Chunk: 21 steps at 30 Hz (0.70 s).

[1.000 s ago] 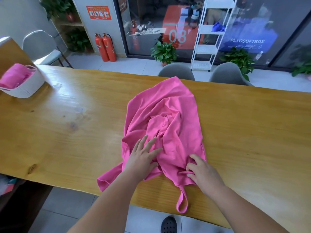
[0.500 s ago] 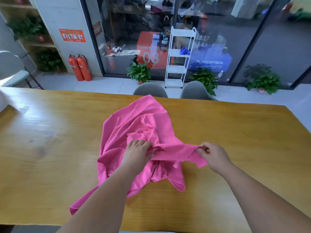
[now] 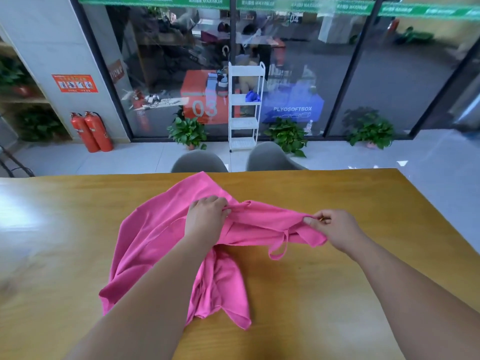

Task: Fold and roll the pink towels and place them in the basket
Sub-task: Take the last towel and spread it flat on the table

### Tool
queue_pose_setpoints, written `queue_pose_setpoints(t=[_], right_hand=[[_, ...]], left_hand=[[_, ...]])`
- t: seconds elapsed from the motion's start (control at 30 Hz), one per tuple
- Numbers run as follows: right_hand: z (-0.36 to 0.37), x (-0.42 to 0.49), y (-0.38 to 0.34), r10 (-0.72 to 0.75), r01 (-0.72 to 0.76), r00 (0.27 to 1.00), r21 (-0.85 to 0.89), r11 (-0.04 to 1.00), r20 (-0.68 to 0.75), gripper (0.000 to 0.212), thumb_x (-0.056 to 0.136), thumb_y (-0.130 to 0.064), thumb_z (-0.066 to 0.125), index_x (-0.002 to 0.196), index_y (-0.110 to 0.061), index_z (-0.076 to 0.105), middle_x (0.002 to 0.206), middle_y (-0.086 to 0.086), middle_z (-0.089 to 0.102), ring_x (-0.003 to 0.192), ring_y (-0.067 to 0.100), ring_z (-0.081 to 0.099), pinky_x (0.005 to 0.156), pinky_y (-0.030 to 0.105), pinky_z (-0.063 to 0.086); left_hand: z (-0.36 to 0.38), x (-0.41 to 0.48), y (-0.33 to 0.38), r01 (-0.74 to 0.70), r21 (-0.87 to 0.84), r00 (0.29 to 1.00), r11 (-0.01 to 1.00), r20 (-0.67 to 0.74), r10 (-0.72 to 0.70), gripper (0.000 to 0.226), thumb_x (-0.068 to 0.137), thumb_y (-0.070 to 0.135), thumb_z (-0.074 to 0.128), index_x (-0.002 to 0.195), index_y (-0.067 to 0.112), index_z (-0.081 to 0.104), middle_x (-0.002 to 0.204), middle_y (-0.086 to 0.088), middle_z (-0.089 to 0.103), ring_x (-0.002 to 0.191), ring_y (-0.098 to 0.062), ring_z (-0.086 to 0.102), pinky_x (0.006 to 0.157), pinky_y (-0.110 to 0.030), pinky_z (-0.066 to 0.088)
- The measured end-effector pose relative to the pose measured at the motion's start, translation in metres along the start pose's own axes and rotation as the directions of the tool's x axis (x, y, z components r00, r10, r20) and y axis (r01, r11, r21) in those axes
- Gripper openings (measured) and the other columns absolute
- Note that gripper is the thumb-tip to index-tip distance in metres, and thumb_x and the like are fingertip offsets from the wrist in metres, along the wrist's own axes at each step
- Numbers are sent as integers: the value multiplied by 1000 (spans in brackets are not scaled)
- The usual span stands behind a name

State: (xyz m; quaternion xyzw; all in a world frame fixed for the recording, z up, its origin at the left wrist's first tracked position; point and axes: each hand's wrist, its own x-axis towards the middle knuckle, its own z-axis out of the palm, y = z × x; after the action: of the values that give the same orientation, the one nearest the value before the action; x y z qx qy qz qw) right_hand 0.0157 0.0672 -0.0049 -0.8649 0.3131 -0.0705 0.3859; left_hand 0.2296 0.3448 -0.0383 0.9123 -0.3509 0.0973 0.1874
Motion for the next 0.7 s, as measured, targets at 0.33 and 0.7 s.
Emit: queue_pose_setpoints(t=[0.33, 0.7], right_hand=[[-91, 85, 1, 131, -165, 986, 436, 885, 106, 47, 74, -57, 83, 97, -16, 81, 98, 7, 79, 85, 20, 68, 71, 31, 53], [34, 162, 72, 64, -86, 967, 78, 993, 248, 66, 99, -58, 61, 158, -51, 33, 167, -2, 38, 151, 18, 40, 123, 45, 36]], left_hand=[[0, 114, 45, 57, -123, 994, 991, -83, -68, 32, 109, 37, 48, 101, 18, 73, 105, -2, 67, 100, -30, 58, 85, -48, 49], [93, 62, 30, 192, 207, 970, 959, 110, -218, 59, 101, 47, 53, 157, 29, 45, 164, -20, 37, 153, -45, 30, 125, -63, 24]])
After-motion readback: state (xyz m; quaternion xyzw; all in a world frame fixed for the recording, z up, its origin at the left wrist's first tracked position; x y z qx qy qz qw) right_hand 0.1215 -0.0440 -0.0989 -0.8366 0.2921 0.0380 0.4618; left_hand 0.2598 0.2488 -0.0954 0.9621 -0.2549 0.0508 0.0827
